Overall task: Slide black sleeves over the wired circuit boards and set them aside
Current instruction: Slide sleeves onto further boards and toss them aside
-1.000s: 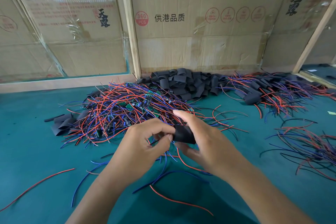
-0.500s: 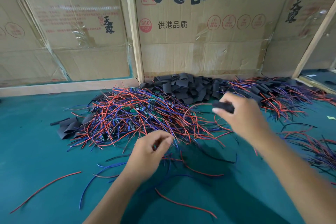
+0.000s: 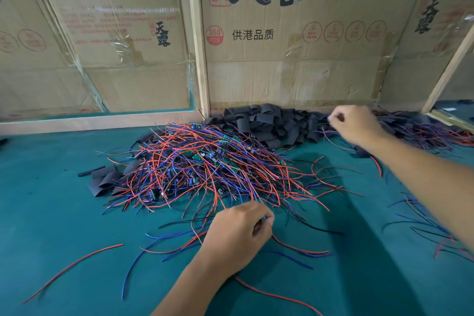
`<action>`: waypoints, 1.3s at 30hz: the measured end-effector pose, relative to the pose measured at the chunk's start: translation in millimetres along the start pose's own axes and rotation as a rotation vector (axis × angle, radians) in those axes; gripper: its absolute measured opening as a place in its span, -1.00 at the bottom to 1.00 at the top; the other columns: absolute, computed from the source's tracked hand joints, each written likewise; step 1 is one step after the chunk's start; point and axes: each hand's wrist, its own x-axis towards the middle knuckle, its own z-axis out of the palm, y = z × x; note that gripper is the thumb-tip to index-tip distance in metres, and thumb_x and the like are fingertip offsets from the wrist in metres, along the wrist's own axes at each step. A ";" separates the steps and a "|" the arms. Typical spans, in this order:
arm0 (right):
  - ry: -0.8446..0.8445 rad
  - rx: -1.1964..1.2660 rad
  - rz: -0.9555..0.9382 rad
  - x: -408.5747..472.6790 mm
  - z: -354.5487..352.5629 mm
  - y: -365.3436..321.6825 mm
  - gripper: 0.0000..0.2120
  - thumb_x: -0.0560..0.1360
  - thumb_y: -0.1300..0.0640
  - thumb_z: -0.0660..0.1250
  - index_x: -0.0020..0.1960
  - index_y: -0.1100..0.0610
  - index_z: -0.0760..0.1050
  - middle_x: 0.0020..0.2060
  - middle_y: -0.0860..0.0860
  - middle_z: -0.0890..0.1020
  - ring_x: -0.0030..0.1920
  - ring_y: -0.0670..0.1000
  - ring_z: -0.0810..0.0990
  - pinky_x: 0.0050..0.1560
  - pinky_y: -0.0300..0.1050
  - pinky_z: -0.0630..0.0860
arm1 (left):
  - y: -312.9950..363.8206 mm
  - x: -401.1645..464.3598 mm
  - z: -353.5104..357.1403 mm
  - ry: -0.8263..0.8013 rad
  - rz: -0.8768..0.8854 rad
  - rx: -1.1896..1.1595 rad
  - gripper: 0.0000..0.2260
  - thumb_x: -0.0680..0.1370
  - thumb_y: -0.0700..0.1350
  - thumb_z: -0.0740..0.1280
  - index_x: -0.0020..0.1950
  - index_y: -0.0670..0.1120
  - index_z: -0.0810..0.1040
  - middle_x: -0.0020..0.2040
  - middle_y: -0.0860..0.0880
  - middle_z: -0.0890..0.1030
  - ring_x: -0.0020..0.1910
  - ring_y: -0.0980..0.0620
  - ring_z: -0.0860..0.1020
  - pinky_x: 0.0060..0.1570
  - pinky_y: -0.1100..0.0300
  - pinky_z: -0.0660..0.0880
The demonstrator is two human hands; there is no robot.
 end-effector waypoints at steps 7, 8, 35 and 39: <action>-0.305 0.072 -0.172 -11.7 49.5 -55.7 -0.84 0.56 0.07 0.32 -0.05 0.08 0.66 -0.05 0.07 0.69 0.02 0.17 0.63 0.04 0.01 0.54 | 2.7 -2.8 1.2 -0.031 0.014 -0.012 -0.91 0.56 -0.06 0.28 -0.10 0.03 0.56 -0.24 0.09 0.54 -0.29 0.09 0.45 -0.25 0.15 0.44; -0.356 0.093 -0.187 -12.1 52.5 -64.7 -0.80 0.57 -0.03 0.33 -0.05 0.05 0.67 -0.04 0.05 0.70 0.03 0.16 0.64 0.06 0.01 0.54 | 2.7 -2.3 0.8 -0.032 0.007 -0.018 -0.91 0.57 -0.06 0.28 -0.10 0.02 0.57 -0.23 0.08 0.54 -0.29 0.09 0.45 -0.24 0.13 0.45; -0.245 0.921 -0.152 -205.6 22.7 -106.8 -0.67 0.49 -0.17 0.27 -0.06 0.02 0.69 -0.17 -0.01 0.72 -0.07 0.03 0.67 0.02 0.00 0.54 | -5.2 7.9 -4.0 0.006 -0.200 -0.015 -0.69 0.57 0.27 0.26 0.11 0.06 0.49 -0.06 0.14 0.55 -0.10 0.10 0.50 -0.04 0.06 0.49; -0.304 0.984 -0.154 -203.6 24.6 -101.0 -0.78 0.52 -0.05 0.29 0.04 -0.05 0.69 -0.07 -0.09 0.73 0.01 -0.03 0.67 0.07 -0.09 0.54 | -1.7 9.3 -6.0 0.041 -0.198 0.047 -0.70 0.54 0.27 0.30 0.10 0.09 0.49 -0.11 0.15 0.50 -0.16 0.10 0.48 -0.13 0.11 0.46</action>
